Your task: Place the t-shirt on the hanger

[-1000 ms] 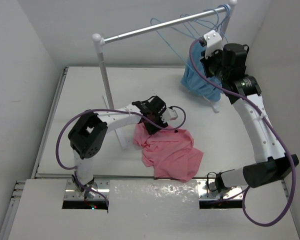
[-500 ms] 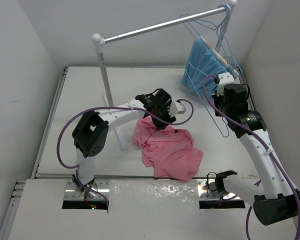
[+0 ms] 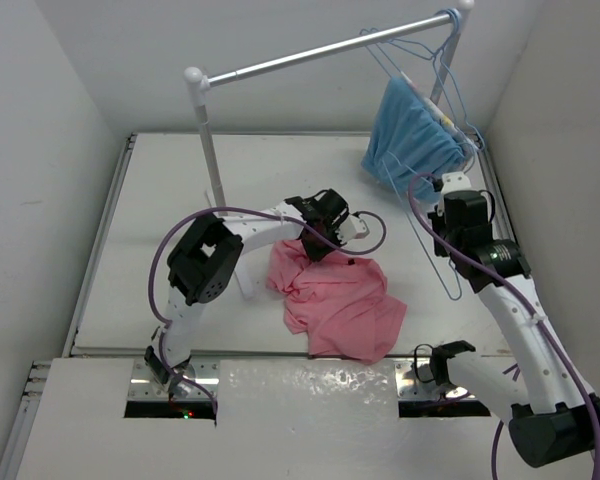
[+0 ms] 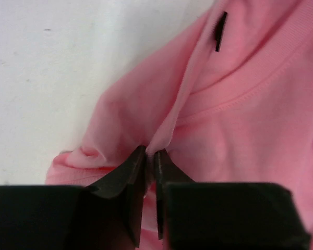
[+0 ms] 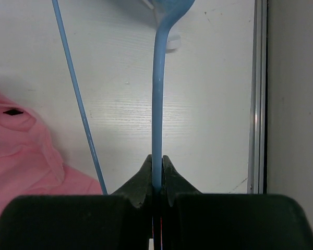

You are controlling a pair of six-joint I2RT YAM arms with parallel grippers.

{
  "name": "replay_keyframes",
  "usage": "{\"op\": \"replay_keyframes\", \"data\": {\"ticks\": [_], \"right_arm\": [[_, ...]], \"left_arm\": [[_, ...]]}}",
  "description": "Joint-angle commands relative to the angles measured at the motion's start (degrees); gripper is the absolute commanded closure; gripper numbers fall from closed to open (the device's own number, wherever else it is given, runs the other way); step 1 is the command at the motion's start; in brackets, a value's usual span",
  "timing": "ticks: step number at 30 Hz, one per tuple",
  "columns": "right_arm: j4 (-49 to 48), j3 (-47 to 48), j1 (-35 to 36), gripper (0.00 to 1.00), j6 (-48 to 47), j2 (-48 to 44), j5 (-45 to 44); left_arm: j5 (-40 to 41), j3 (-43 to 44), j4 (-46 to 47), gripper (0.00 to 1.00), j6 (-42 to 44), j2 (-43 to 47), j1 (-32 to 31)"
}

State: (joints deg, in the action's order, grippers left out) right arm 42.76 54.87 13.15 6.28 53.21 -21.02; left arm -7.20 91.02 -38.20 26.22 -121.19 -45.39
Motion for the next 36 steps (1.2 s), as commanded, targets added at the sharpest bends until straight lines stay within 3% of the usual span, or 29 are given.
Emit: {"op": "replay_keyframes", "data": {"ticks": [1, 5, 9, 14, 19, 28, 36], "right_arm": [[-1.0, -1.2, -0.1, 1.00, 0.0, -1.3, 0.1], [-2.4, -7.4, -0.1, 1.00, 2.6, -4.6, 7.1], [-9.0, -16.8, 0.1, 1.00, 8.6, -8.5, 16.3], [-13.1, -20.9, 1.0, 1.00, 9.7, -10.9, 17.1], [-13.6, -24.0, 2.6, 1.00, 8.7, -9.7, 23.2], [-13.7, -24.8, 14.7, 1.00, 10.1, -13.0, 19.6], [-10.4, -23.9, 16.2, 1.00, 12.0, -10.2, 16.4]], "left_arm": [[4.3, 1.4, 2.7, 0.93, -1.3, 2.3, -0.1], [5.1, 2.1, 3.4, 0.95, -1.3, 4.9, 2.1], [-0.3, 5.5, 2.3, 0.95, -2.3, 4.3, 6.9], [-3.2, 11.1, -0.1, 0.95, -2.0, 0.8, 8.2], [-4.7, 16.9, -3.4, 0.95, -2.9, -2.5, 8.2], [-1.0, 18.9, -3.0, 0.95, -3.0, -4.1, 8.1], [1.7, 20.1, -3.3, 0.95, -2.9, -5.2, 8.1]]}}
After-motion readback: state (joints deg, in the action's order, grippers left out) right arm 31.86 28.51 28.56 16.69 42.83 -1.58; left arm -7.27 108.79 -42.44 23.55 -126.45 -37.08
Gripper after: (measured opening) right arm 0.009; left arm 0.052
